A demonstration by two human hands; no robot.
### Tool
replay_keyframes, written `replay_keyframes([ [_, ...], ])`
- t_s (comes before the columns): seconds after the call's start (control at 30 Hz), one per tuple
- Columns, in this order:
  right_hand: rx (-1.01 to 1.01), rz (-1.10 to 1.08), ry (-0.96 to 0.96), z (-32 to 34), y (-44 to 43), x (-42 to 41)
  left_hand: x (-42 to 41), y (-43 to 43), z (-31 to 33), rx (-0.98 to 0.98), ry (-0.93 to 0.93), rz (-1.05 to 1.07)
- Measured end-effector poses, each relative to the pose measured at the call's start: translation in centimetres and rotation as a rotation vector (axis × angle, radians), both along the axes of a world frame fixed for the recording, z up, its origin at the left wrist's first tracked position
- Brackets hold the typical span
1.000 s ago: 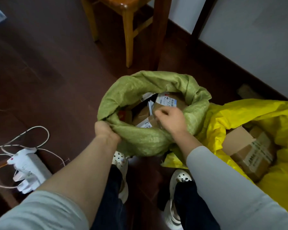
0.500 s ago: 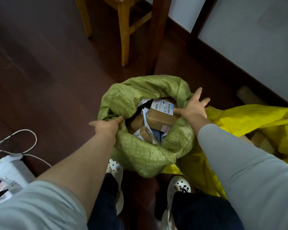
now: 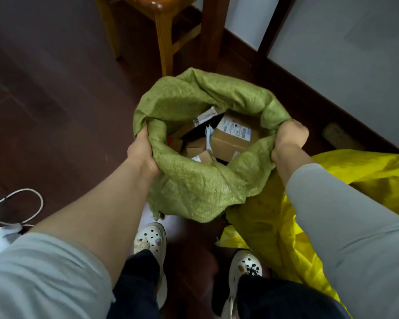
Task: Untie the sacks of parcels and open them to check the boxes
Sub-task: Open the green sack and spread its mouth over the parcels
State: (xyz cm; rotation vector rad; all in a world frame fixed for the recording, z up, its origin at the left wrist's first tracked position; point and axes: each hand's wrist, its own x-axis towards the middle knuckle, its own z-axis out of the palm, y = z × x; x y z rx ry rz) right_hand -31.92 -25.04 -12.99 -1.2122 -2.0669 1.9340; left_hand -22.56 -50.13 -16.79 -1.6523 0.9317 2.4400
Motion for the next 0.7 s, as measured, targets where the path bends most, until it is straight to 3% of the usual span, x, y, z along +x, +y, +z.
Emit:
replay_keyframes([
  [0.1,0.149,0.135,-0.067,-0.2,0.5,-0.1,0.4,0.0,0.1,-0.044,0.005,-0.055],
  [0.27,0.468,0.499,-0.297,-2.6,1.1,1.9,1.9,1.4,-0.8,-0.6,-0.311,-0.177],
  [0.33,0.765,0.653,-0.33,-1.8,0.5,2.8,2.3,2.5,0.0,-1.017,-0.455,-0.443],
  [0.4,1.049,0.827,-0.201,-0.8,-0.5,4.0,3.0,3.6,0.9,-1.477,-0.305,-0.637],
  [0.47,1.159,1.076,-0.127,-0.2,-1.5,5.2,4.1,5.4,2.1,-1.718,0.137,-0.896],
  [0.53,1.071,1.3,-0.239,0.1,-2.0,6.2,5.0,6.7,2.9,-1.661,0.445,-1.356],
  [0.57,1.036,1.394,-0.343,0.0,-2.0,6.6,5.3,7.0,2.9,-1.585,0.47,-1.605],
  [0.63,1.089,1.505,-0.526,-0.3,-1.4,7.5,5.8,6.8,2.5,-1.534,0.347,-1.956],
  [0.7,1.213,1.471,-0.661,-0.6,-0.3,7.9,5.9,5.9,2.2,-1.499,0.158,-2.127],
])
